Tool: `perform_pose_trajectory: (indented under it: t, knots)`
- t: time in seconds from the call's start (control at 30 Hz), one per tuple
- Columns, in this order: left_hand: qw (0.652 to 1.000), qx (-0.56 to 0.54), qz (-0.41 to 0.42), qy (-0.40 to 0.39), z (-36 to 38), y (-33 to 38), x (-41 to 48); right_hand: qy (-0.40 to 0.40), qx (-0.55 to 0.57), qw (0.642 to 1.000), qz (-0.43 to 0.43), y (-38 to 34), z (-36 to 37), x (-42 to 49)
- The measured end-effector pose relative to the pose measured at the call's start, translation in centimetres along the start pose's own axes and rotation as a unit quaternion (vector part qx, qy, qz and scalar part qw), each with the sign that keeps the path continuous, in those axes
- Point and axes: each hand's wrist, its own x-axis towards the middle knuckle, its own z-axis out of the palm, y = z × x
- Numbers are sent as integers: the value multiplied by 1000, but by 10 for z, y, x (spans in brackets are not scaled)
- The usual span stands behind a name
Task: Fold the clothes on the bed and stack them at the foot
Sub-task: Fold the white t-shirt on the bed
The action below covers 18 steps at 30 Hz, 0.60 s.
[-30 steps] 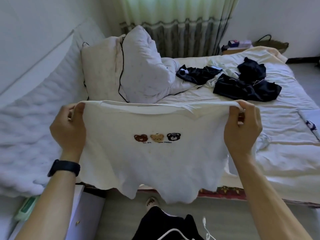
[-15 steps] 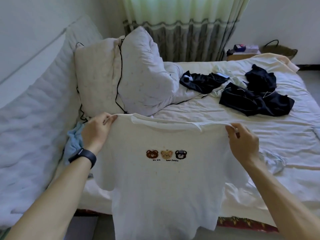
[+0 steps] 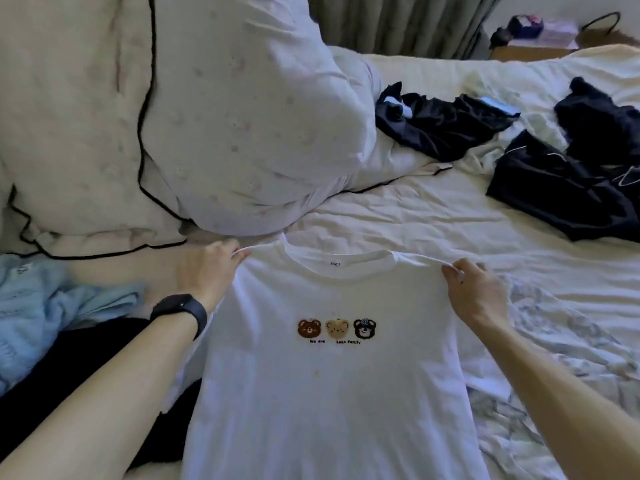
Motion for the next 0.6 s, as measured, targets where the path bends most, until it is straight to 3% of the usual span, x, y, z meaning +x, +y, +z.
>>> perform_pose_trajectory:
  t: [0.2,0.33,0.4,0.47,0.53,0.6]
  knots:
    - [971,224,12,-77,128,-17,6,-63,-157,985,32,28,124,36]
    - [959,247,-15,-137,153,-14,6,-76,-158,984,38,42,155,28]
    - [968,224,-40,-104,150,-10,6,-48,-108,992,47,36,154,7]
    - [985,169,-42,-14,145,4,-4,-3,-102,995,-21,24,154,-34]
    - [994,83,36,57,149,35,-31,6,-101,986,-129,11,161,-82]
    - [992,15,127,-13,162,74,-70,-50,-115,969,-212,10,174,-117]
